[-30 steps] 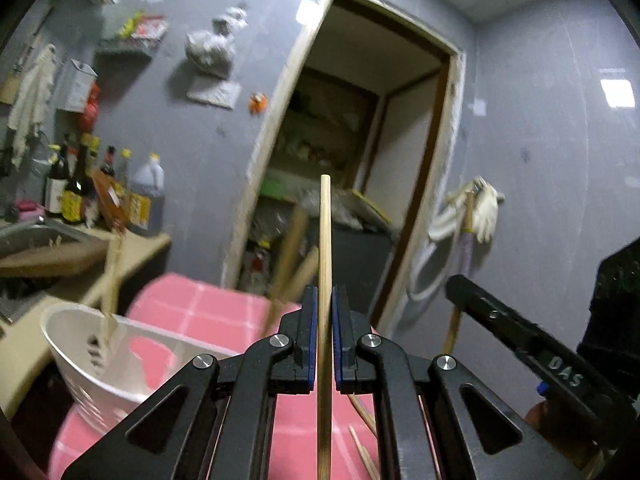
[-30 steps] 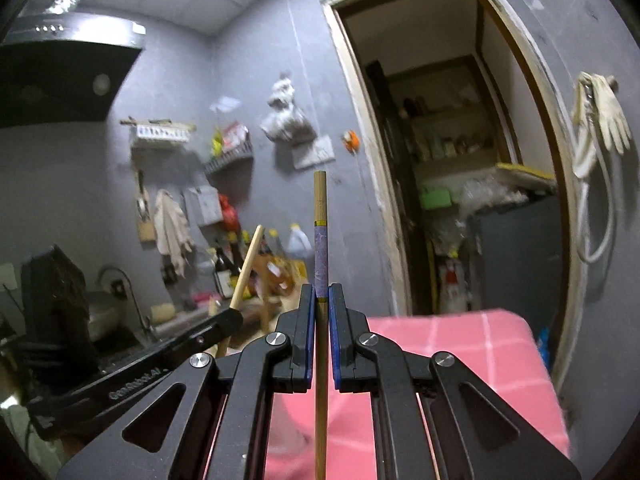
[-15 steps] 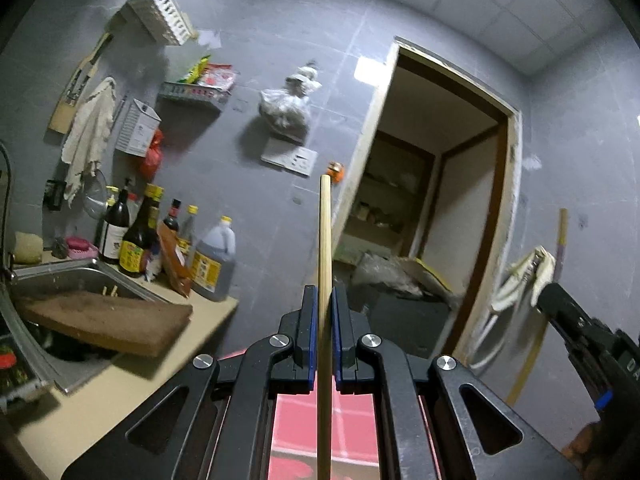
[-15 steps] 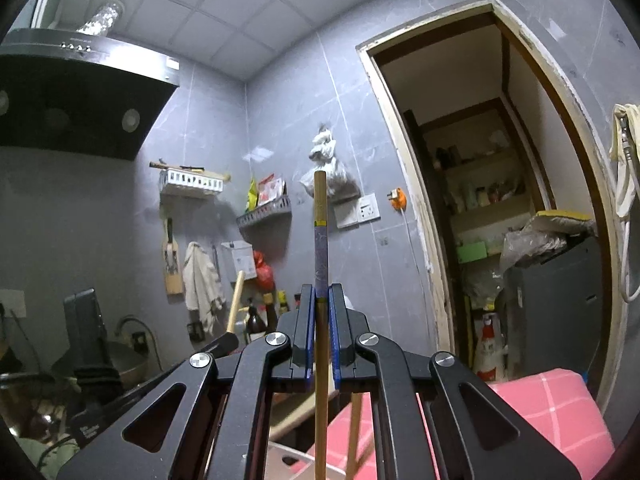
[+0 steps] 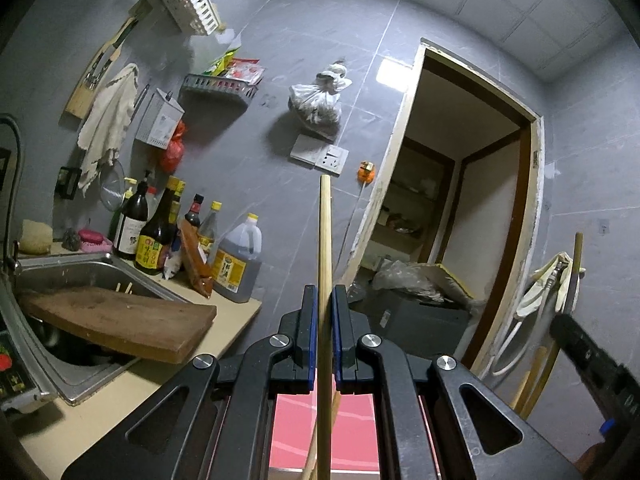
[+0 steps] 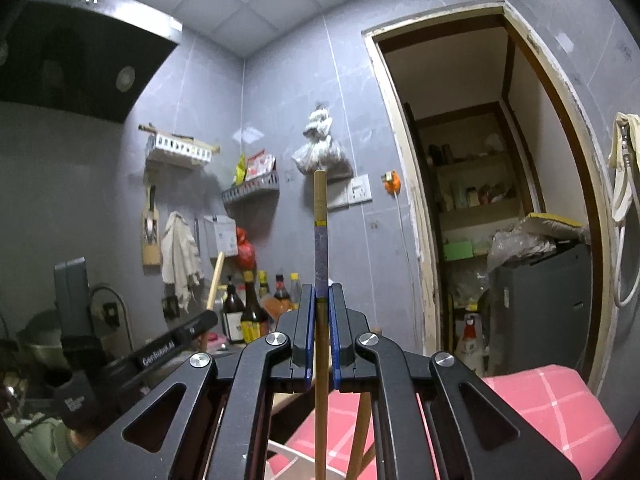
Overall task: Organize utensils
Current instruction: 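Lift both held chopsticks and carry them above the white basket, then lower the chopsticks into the white basket and open both grippers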
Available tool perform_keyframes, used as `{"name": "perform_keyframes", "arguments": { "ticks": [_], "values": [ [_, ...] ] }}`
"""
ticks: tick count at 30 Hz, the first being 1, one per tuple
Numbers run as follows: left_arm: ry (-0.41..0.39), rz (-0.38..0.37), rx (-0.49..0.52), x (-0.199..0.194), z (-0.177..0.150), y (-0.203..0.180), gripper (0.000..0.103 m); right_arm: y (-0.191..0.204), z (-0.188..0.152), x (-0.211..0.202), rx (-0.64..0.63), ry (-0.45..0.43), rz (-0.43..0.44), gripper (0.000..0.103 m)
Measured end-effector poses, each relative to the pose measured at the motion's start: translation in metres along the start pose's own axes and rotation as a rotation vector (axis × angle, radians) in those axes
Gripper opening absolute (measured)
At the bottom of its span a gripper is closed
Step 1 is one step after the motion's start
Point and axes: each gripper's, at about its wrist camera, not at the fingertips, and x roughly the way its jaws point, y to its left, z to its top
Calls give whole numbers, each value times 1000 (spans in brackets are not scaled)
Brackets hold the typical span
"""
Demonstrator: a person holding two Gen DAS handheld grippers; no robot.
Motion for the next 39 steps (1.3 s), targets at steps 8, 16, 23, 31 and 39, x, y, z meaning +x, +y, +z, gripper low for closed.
{"name": "perform_keyframes", "arguments": {
  "ticks": [8,16,23,31,39],
  "values": [
    [21,13,9,1,-17,-1,5,-2,-21,-3,-12,62,-16,5],
    [51,23,17,-11,-39,-12,5,-4,-31,-5,2,115,-9,5],
    [95,32,32,-13,-53,-17,6,-6,-39,-7,17,161,-11,5],
    [174,29,35,-14,-65,-16,6,-6,-46,-9,30,206,-10,5],
    [205,21,28,-18,-65,-16,8,-5,-50,-13,29,229,-11,6]
  ]
}}
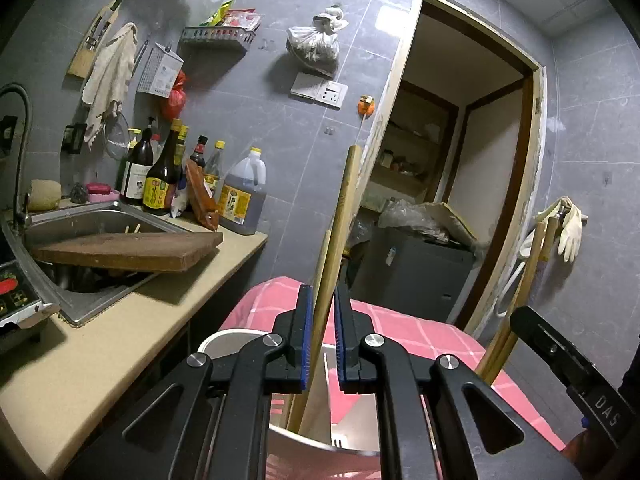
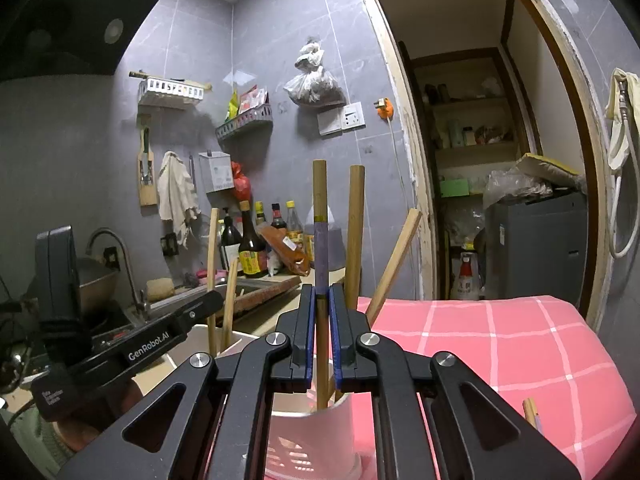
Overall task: Organize utensils
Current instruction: 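Lower the chopsticks into the white basket and open both grippers, then move both open tools back down to the remaining chopsticks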
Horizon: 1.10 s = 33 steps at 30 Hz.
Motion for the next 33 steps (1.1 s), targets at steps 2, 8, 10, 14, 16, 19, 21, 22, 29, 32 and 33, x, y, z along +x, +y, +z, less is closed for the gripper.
{"name": "perform_keyframes", "arguments": {
  "ticks": [2,8,10,14,16,19,21,22,29,32,33],
  "values": [
    [4,-4,-1,-2,0,0,9,-1,0,-1,0,2,-3,6],
    [-7,-13,7,-10,5,-6,12,-1,1,-9,-2,-7,-16,10],
    [-13,-19,8,-14,7,-9,17,-1,2,-14,-2,-19,-22,21],
    [-25,-32,17,-22,11,-17,23,-5,8,-27,-5,-50,-40,24],
    [-30,-37,22,-26,14,-21,29,-8,13,-34,-3,-68,-52,25],
    [-45,-50,32,-35,17,-31,38,-15,20,-49,-1,-98,-76,33],
    [-49,-57,44,-39,19,-38,43,-21,23,-60,-1,-116,-94,41],
    [-51,-61,52,-42,19,-43,46,-24,25,-65,-2,-123,-104,46],
    [-44,-114,90,-54,17,-75,63,-48,29,-104,-33,-132,-180,64],
    [-34,-138,99,-57,12,-87,73,-59,29,-121,-46,-131,-220,77],
    [-28,-149,101,-58,9,-92,75,-63,29,-125,-53,-128,-232,80]
  ]
}}
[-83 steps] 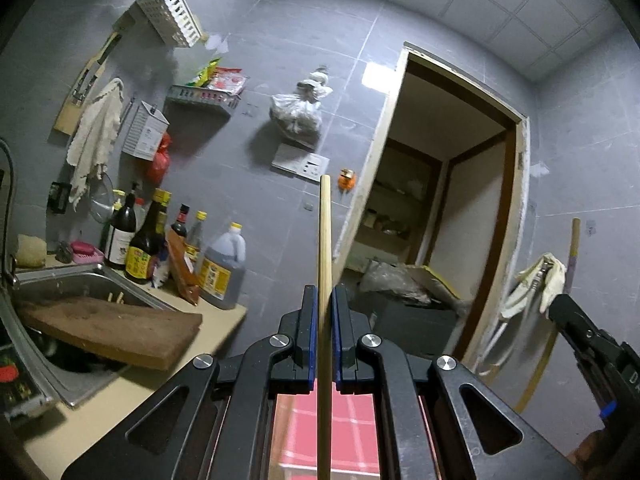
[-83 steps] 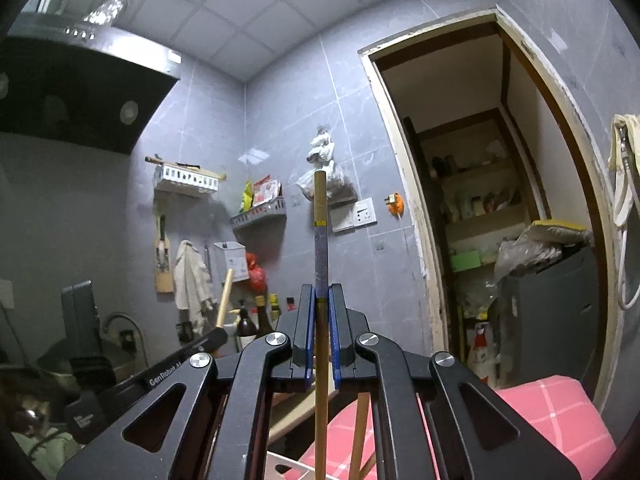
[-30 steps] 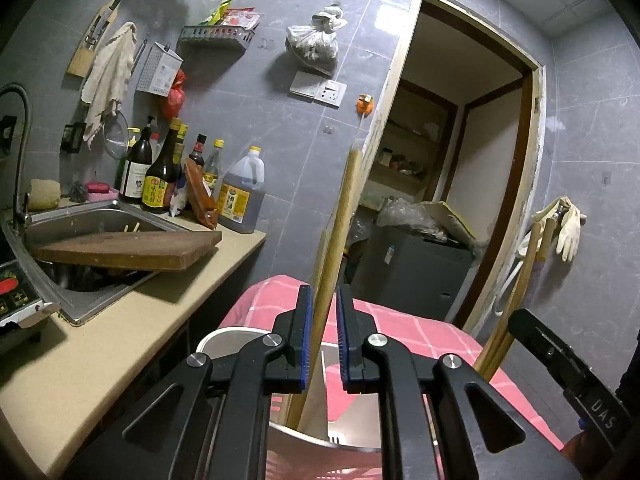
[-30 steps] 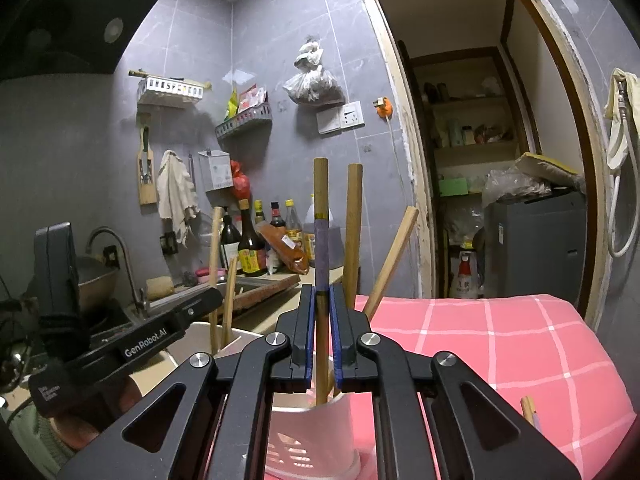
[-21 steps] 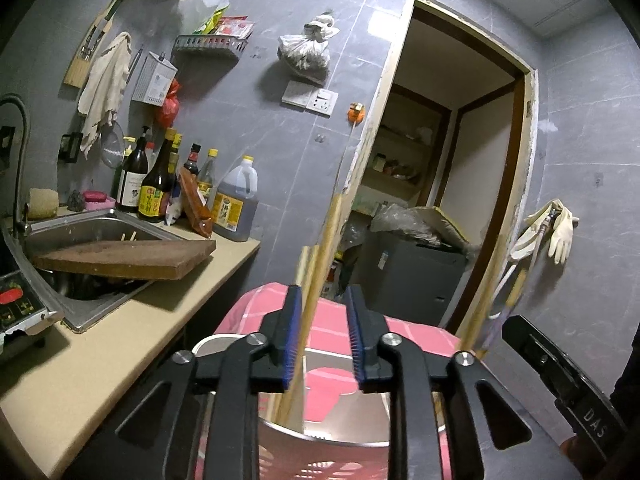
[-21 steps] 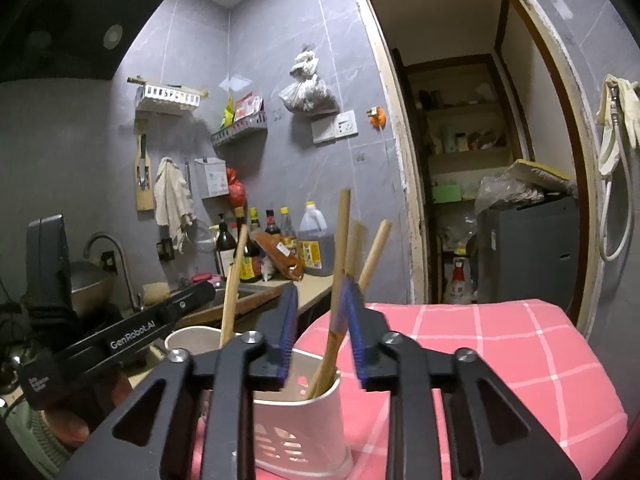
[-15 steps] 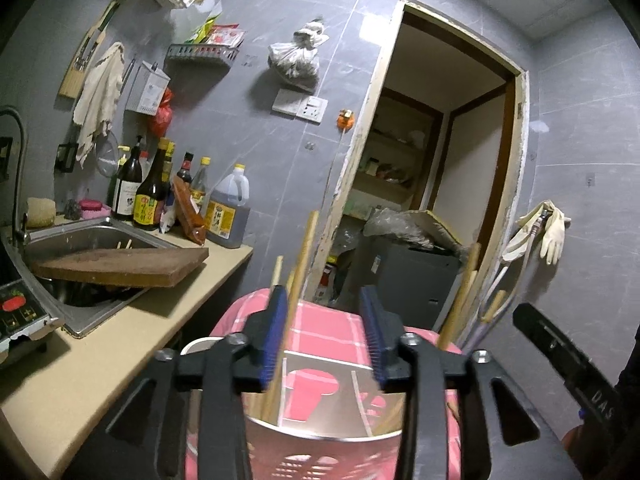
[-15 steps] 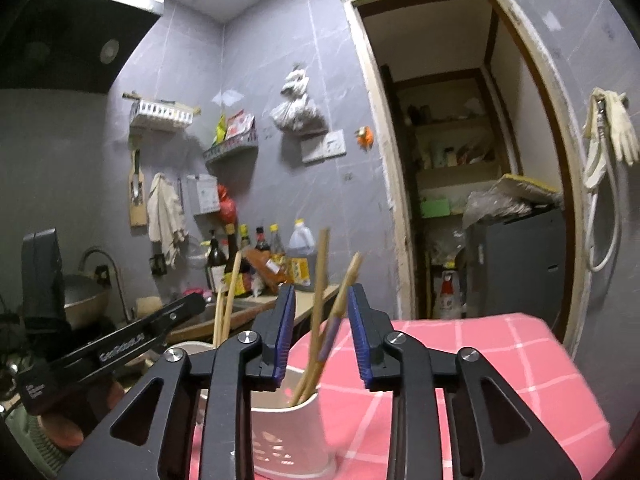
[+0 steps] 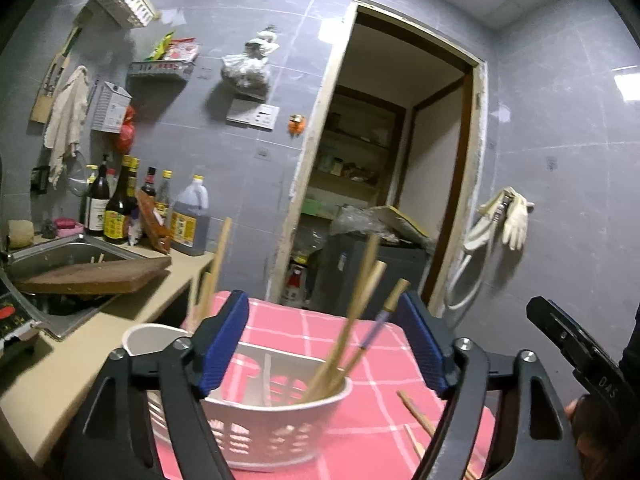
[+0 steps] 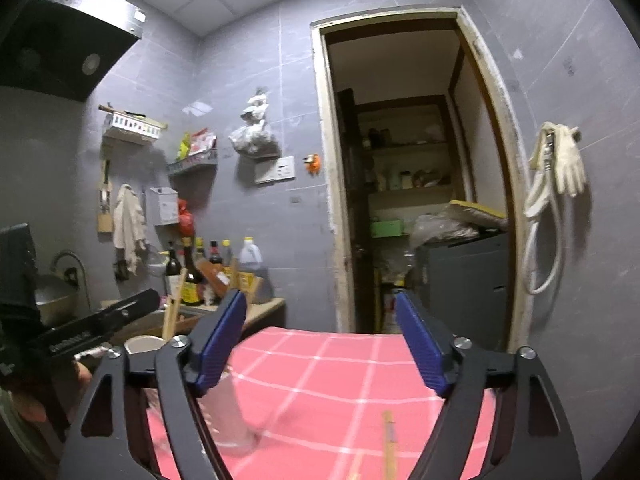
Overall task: Organize utensils
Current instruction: 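Move both open tools back down to the remaining chopsticks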
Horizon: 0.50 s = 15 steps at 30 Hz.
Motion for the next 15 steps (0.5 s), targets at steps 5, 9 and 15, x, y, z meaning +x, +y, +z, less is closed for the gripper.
{"name": "perform_keyframes", "arguments": {
  "ticks": [5,9,15],
  "values": [
    [35,-40,6,4,-13,-22,91,-21,0,-13,-19,14,-46,99],
    [85,-76,6,12,-28,-39,97,-35,-4,-21,-31,32,-77,103],
    [176,-105,47,26,-52,-61,98,-53,-18,-24,-47,95,-108,103]
  ]
}}
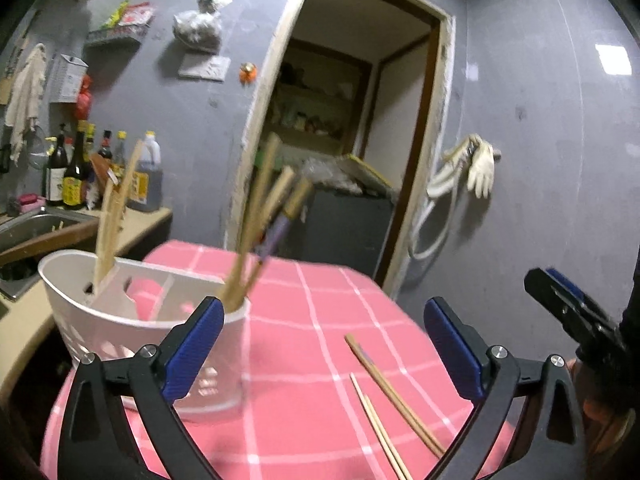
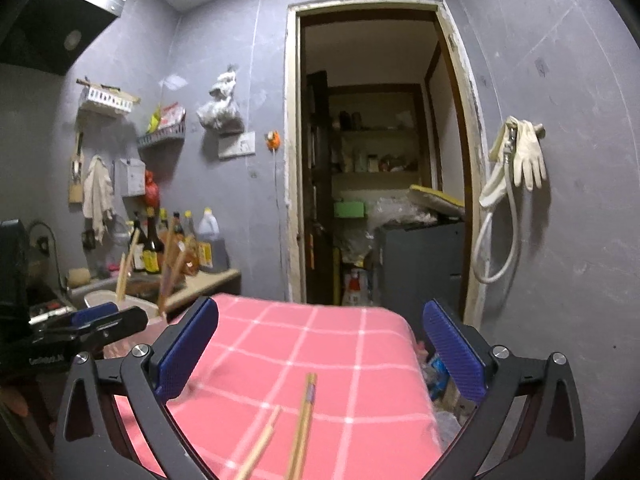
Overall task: Organize utensils
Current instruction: 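Move both open tools back down to the remaining chopsticks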
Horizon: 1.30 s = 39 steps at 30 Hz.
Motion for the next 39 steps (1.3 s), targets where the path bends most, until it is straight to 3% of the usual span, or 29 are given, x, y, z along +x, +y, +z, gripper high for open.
{"name": "perform_keyframes", "arguments": {
  "ticks": [9,17,20,22,28,30,39],
  "values": [
    [209,-12,40,39,-33,-19,98,-19,-27,13,-15,141,-2,103],
    [399,-12,60,72,-56,-24,97,-28,-48,38,16,306,51,103],
    [440,-19,75,80,-63,-26,89,-31,-54,51,18,362,78,91],
    [482,-23,80,88,-67,-27,82,-31,-59,59,10,400,93,76],
    [574,-33,64,102,-76,-23,61,-31,-76,84,9,531,141,52],
    [598,-35,64,106,-79,-24,54,-31,-81,91,8,571,157,47],
    [625,-29,98,120,-82,-34,42,-30,-89,100,17,631,180,45]
  ]
}}
